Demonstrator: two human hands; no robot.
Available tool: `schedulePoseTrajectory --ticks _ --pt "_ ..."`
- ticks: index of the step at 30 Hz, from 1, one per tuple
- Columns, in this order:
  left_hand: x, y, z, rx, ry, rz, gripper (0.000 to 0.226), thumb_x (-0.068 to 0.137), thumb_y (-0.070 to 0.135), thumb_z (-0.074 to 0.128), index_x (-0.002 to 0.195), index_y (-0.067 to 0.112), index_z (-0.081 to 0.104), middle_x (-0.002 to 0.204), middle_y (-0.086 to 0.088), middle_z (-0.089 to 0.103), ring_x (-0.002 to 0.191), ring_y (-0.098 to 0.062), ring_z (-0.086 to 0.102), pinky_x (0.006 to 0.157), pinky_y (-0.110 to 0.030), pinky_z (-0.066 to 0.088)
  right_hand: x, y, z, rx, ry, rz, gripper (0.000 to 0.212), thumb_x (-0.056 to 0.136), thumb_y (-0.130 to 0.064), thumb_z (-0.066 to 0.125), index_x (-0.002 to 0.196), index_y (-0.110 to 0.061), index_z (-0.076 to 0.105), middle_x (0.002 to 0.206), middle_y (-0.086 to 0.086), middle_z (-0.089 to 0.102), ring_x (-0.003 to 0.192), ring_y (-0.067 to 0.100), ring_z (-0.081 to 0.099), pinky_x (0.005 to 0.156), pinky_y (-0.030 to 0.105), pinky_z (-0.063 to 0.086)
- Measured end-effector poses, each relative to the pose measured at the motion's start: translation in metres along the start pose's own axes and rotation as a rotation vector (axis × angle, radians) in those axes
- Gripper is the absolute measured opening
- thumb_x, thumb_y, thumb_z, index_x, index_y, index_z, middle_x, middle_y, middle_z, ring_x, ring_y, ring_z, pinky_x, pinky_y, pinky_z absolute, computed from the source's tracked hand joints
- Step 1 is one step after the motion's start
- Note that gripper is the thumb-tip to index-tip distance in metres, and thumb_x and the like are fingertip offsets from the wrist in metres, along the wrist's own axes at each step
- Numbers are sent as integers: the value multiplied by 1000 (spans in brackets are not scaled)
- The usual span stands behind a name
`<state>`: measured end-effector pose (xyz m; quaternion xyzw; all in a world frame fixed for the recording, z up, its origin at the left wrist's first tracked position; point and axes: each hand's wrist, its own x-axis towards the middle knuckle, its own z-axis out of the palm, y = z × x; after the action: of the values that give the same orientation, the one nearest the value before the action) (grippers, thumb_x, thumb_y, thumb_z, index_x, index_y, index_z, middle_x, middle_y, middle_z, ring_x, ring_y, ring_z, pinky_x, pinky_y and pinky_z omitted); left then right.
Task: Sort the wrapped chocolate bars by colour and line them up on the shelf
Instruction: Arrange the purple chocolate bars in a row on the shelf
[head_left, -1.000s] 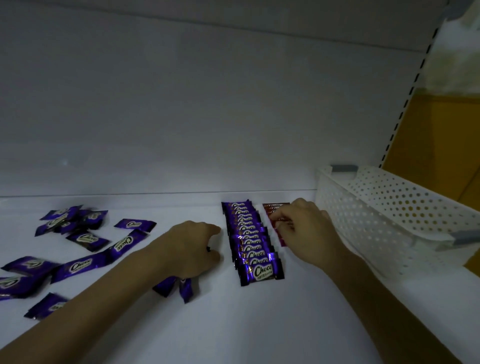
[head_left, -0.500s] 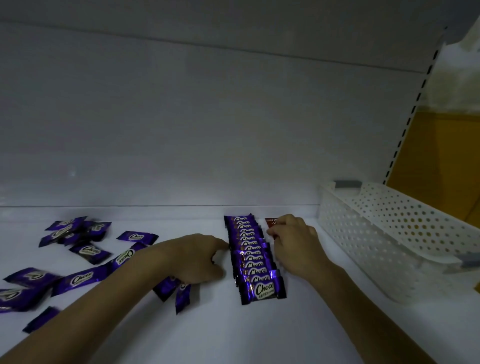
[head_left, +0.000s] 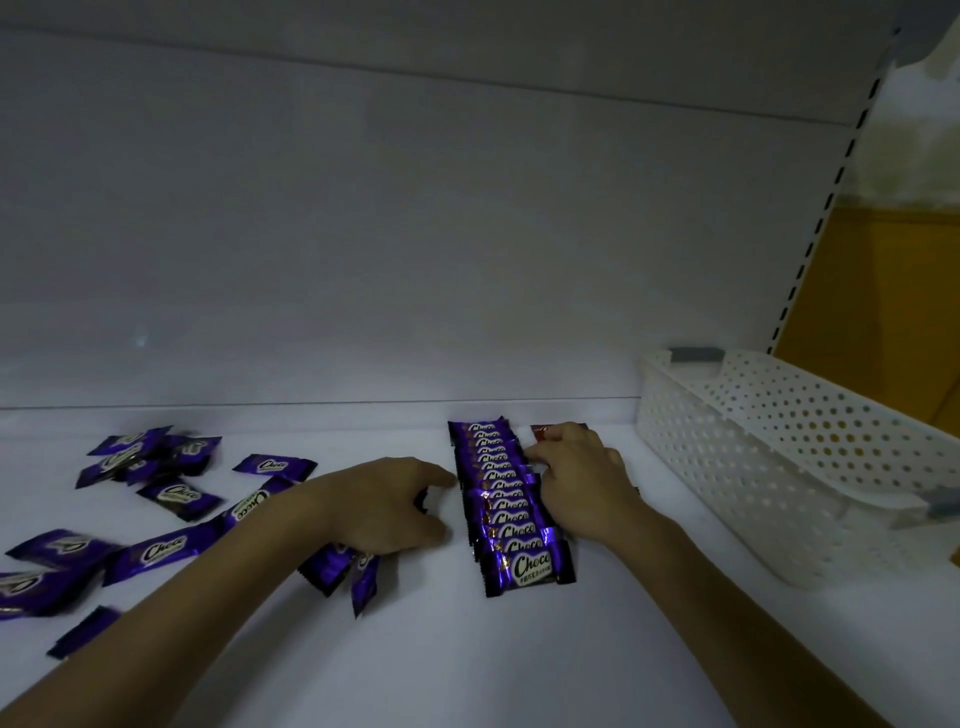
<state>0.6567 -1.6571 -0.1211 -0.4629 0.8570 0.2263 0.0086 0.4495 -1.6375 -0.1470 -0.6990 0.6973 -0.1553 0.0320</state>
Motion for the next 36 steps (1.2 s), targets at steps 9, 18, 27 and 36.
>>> schedulePoseTrajectory --ticks 9,18,27,36 --pt "-3 0 1 5 40 34 62 92 32 56 149 28 31 119 -4 60 89 -8 49 73 -15 33 -5 1 -4 -27 51 -7 36 97 -28 47 131 -20 54 140 3 41 129 19 35 106 33 25" --pt "-6 0 3 -26 88 60 56 91 29 57 144 32 40 71 21 43 59 9 44 56 -6 34 -7 0 -6 -21 119 -1 35 97 -28 48 130 -19 54 136 2 46 124 17 40 103 32 30" --pt "-5 -3 6 -208 270 1 37 93 25 58 130 24 56 78 4 57 62 -2 51 50 -6 34 -13 0 -10 111 280 -48 26 97 -28 46 113 -17 62 117 2 60 105 14 53 94 31 41" --pt "-9 28 -5 -1359 881 -25 9 93 15 57 90 13 66 54 4 49 40 -4 43 42 -19 39 -55 -58 -1 845 34 -286 63 63 -71 66 118 -46 48 88 -18 63 72 0 63 62 19 52"
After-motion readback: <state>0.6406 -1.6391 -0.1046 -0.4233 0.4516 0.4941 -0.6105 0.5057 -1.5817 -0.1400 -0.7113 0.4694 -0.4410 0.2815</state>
